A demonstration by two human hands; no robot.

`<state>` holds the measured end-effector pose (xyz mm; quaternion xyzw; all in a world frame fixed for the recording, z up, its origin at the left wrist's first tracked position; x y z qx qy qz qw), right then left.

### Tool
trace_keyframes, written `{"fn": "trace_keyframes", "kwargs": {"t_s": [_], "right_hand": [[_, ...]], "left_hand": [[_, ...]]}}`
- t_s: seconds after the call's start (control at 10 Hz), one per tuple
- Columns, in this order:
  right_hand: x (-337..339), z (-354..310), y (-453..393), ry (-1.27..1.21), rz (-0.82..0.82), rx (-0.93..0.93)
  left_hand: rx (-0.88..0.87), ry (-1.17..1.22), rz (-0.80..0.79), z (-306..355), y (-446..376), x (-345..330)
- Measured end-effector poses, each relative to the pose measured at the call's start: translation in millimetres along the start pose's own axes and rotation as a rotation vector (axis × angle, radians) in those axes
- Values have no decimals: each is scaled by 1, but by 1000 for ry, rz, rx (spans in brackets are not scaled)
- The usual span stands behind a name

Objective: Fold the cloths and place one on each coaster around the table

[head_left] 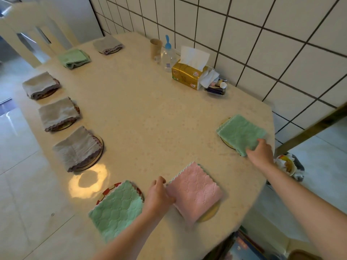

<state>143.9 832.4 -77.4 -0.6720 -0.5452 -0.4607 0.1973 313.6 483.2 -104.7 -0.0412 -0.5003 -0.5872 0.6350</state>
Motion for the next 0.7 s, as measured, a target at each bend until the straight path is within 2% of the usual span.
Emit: {"fn": "trace_keyframes", "kwargs": {"t_s": [0.3, 0.5, 0.7], "right_hand": [[-25, -52, 92, -88, -82, 68], [-64, -109, 184, -190, -78, 24], [-108, -162, 279, -299, 112, -51]], "left_hand": [[-109, 32, -2, -16, -2, 51], [-241, 67, -2, -42, -16, 116], [-378, 49, -61, -105, -23, 194]]}}
Point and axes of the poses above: each hand's wrist, its own y-axis away from the middle knuckle, its own x-axis out of the back of the hand, z = x × y, the point moved 8 cm from there along -y, towards the middle knuckle, and after that the axes turned 4 degrees about x, right-handed, at the moved point
